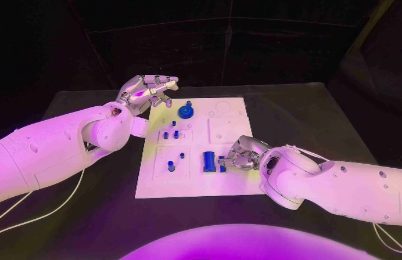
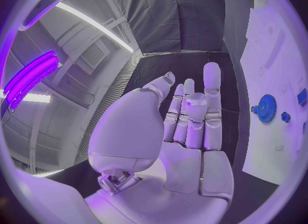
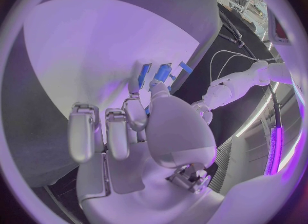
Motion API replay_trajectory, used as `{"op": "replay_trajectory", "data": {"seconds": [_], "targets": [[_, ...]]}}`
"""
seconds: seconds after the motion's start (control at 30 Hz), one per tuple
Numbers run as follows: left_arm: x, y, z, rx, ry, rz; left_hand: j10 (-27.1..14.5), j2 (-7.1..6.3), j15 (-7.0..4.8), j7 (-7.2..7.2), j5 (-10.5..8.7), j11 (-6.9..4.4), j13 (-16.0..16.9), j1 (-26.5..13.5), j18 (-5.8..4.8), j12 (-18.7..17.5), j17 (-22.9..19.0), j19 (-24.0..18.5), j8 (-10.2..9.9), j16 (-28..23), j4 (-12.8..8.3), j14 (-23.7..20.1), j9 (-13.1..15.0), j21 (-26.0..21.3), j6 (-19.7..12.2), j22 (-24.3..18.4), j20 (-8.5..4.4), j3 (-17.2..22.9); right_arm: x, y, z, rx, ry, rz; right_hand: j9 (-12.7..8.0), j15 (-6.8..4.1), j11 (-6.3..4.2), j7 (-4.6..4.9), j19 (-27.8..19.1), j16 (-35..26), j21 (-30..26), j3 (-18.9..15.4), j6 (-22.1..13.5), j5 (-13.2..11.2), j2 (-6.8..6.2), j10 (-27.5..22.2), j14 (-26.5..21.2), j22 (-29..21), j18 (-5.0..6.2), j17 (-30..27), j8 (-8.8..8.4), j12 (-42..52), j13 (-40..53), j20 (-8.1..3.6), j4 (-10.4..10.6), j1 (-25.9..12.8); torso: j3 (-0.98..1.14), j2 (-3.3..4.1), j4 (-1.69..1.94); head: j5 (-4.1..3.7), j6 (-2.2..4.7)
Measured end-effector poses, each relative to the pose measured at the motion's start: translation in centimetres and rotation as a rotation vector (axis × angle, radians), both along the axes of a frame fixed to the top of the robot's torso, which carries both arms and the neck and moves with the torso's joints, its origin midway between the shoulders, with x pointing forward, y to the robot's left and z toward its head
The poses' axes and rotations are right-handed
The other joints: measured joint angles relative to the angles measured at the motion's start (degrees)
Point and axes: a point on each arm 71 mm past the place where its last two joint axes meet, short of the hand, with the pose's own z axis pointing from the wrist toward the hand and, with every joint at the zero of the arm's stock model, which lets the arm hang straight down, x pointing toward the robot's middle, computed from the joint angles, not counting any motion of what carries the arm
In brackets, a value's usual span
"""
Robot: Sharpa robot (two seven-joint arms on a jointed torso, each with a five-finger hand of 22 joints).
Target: Assemble the parts on the task board
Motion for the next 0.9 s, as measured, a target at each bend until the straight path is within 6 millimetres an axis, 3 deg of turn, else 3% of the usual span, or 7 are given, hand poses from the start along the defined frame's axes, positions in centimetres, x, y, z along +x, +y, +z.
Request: {"op": "replay_trajectory", "data": {"seconds": [0.3, 0.6, 0.67, 0.77, 0.87, 0.9], "targets": [[0.0, 0.0, 0.0, 0.0, 0.001, 0.0, 0.0, 0.0, 0.0, 0.0, 0.0, 0.0, 0.0, 0.0, 0.0, 0.0, 0.0, 0.0, 0.0, 0.0, 0.0, 0.0, 0.0, 0.0, 0.0, 0.0, 0.0, 0.0, 0.0, 0.0, 0.0, 0.0, 0.002, 0.001, 0.9, 0.0, 0.0, 0.0, 0.0, 0.0, 0.0, -2.0, 0.0, -5.8, 0.3, 0.0, 0.0, 0.0, 0.0, 0.0, -0.01, 2.0, 0.0, 0.0, 2.2, -1.3, -0.02, 0.0, 0.0, 0.02, 0.07], [0.0, 0.1, 0.0, 0.001, 0.001, 0.0, 0.0, 0.0, 0.0, 0.0, 0.0, 0.0, 0.0, 0.0, -0.01, 0.0, 0.0, 0.0, 0.0, 0.0, 0.0, 0.0, 0.0, 0.0, 0.0, 0.0, 0.0, 0.0, -0.1, -0.5, 0.0, -0.002, 0.001, -0.003, 1.4, 0.01, 0.03, 0.0, 0.0, 0.0, 0.0, -2.2, 0.0, -6.7, 0.34, 0.0, 0.0, 0.0, 0.0, 0.0, -0.02, 2.5, 0.0, 0.0, 2.6, -1.3, -0.02, 0.0, 0.01, 0.02, 0.17], [0.0, 0.1, 0.0, 0.001, 0.001, 0.0, 0.0, 0.0, 0.0, 0.0, 0.0, 0.0, 0.0, 0.0, 0.0, 0.0, 0.0, 0.0, 0.0, 0.0, 0.0, 0.0, 0.0, 0.0, 0.0, 0.0, 0.0, 0.0, -0.1, -0.8, 0.1, -0.002, -0.002, -0.006, 1.4, 0.01, 0.03, 0.45, 0.0, 0.0, 0.0, -2.4, -0.5, -6.7, 0.53, 0.0, 0.0, 0.0, 0.0, 0.0, -0.07, 2.7, 0.0, 0.0, 2.4, -1.0, -0.02, 0.0, 0.01, 0.02, 0.28], [0.0, 0.1, 0.0, 0.001, 0.001, 0.001, 0.0, 0.0, 0.0, 0.0, 0.0, 0.0, 0.0, 0.0, 0.0, 0.0, 0.0, 0.0, 0.0, 0.0, 0.0, 0.0, 0.0, 0.0, 0.0, 0.0, 0.0, 0.0, -0.2, -1.8, 0.3, 0.005, -0.01, -0.011, 1.2, 0.03, 0.04, 1.24, 0.0, 0.0, -0.2, -2.6, -2.9, -6.8, 0.3, 0.0, 0.0, 0.0, 0.0, 0.0, -1.56, 2.8, 0.0, 0.0, 2.2, -0.3, -0.02, -0.04, 0.01, -0.06, 0.53], [0.0, 0.1, 0.0, 0.001, 0.001, 0.001, 0.0, 0.0, 0.0, 0.0, 0.0, 0.0, 0.0, 0.0, 0.0, 0.0, 0.0, 0.0, 0.0, 0.0, 0.0, 0.0, 0.0, 0.0, 0.0, 0.0, 0.0, 0.0, -0.1, -3.1, 0.5, 0.033, -0.022, -0.011, 0.8, 0.77, 0.07, 2.18, 0.1, 0.0, -0.9, -2.7, -5.2, -8.2, 0.53, 0.0, -0.1, 0.0, 0.0, 0.0, -3.05, 2.8, 0.0, 0.45, 2.1, 0.6, -0.05, -0.18, 0.08, -0.23, 0.99], [0.0, 0.1, 0.0, 0.001, 0.001, 0.001, 0.0, 0.0, 0.0, 0.0, 0.0, 0.0, 0.0, 0.0, 0.0, 0.0, 0.0, 0.0, 0.0, 0.0, 0.0, 0.0, 0.0, 0.0, 0.0, 0.0, 0.0, 0.0, 0.1, -3.6, 0.8, 0.053, -0.03, -0.009, 0.7, 1.21, 1.14, 2.55, 0.0, 0.0, -2.0, -3.0, -6.0, -8.6, 0.76, -0.2, -0.1, 0.0, 0.01, 0.0, -3.57, 3.3, 0.0, 0.91, 2.3, 0.9, -0.06, -0.28, 0.14, -0.29, 1.26]]}}
